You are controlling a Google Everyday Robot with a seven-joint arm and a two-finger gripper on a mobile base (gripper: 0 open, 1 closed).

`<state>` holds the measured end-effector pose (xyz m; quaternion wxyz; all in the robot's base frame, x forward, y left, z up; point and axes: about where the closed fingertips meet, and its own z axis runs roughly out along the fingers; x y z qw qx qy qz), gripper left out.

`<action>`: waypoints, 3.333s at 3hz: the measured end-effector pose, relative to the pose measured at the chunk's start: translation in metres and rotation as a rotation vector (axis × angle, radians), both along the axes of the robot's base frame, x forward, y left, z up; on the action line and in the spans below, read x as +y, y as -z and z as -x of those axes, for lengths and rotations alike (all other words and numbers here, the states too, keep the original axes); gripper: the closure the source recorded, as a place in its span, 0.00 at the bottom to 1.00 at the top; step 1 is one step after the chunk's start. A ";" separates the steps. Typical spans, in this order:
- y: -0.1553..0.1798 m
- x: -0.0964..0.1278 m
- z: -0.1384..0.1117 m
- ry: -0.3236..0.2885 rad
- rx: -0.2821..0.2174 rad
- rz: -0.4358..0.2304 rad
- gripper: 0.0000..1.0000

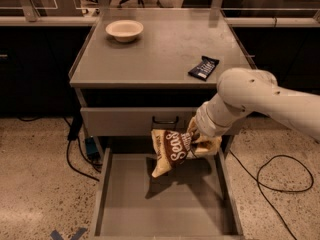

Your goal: Place brown chip bag into middle drawer

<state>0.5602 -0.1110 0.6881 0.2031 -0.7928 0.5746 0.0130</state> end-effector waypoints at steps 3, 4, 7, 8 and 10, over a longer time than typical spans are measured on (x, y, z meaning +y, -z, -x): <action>0.070 0.003 0.020 -0.002 0.022 -0.091 1.00; 0.071 0.005 0.020 -0.007 0.017 -0.088 1.00; 0.204 0.001 0.027 0.001 0.061 -0.130 1.00; 0.244 0.006 0.020 -0.009 0.070 -0.148 1.00; 0.292 0.017 0.008 -0.040 0.087 -0.212 1.00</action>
Offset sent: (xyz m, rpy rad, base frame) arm -0.0044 -0.0164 -0.0860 0.0718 0.0146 -0.0094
